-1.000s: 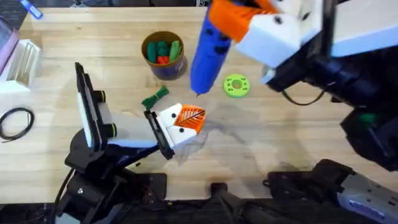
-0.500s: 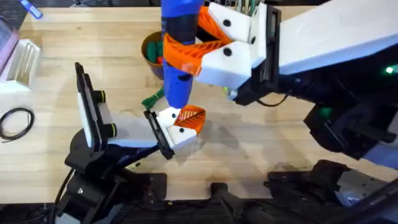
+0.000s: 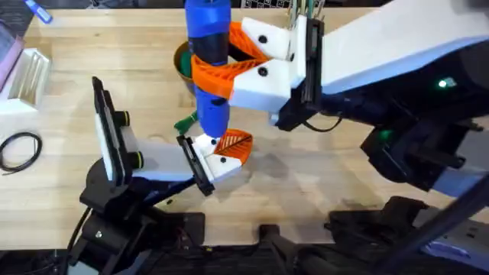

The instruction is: Pick up the gripper from the table and insert it into the empty holder that is missing its gripper. Then pick up a screw, insert it into the mounting hole, and use the screwdriver to tighten it. Finally, clean up the table by picking up the vegetable and placing it into the bucket.

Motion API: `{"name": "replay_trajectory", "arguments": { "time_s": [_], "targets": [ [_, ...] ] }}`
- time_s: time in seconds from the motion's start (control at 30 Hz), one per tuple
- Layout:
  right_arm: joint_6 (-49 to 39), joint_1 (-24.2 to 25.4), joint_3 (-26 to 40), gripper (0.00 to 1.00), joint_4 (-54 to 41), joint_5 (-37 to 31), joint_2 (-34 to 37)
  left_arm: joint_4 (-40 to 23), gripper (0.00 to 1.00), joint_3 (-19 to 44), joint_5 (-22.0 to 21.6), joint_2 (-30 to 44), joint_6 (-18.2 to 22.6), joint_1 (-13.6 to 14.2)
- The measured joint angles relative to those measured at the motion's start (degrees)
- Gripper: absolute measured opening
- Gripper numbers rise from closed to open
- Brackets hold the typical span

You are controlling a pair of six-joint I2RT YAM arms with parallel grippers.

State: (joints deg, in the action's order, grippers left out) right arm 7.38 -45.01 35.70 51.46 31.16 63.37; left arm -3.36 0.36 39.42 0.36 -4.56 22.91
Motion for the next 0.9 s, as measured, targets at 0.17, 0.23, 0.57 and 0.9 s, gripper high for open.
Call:
{"name": "replay_trajectory", "arguments": {
  "time_s": [0.17,0.23,0.57,0.9],
  "targets": [
    [-0.1,-0.7,0.0,0.021,0.5,0.0,0.0,0.0,0.004,0.0,0.0,0.0,0.0,0.0],
    [-0.1,-0.9,0.0,0.021,0.5,0.0,0.0,0.0,0.004,0.0,0.0,0.0,0.0,0.0],
    [-0.1,-0.9,0.0,0.021,0.7,0.0,0.5,0.0,0.004,0.0,0.0,0.0,0.0,0.0],
    [-0.1,-0.9,0.0,0.021,0.8,0.0,1.2,0.0,0.004,0.0,0.0,0.0,0.0,0.0]
  ]
}}
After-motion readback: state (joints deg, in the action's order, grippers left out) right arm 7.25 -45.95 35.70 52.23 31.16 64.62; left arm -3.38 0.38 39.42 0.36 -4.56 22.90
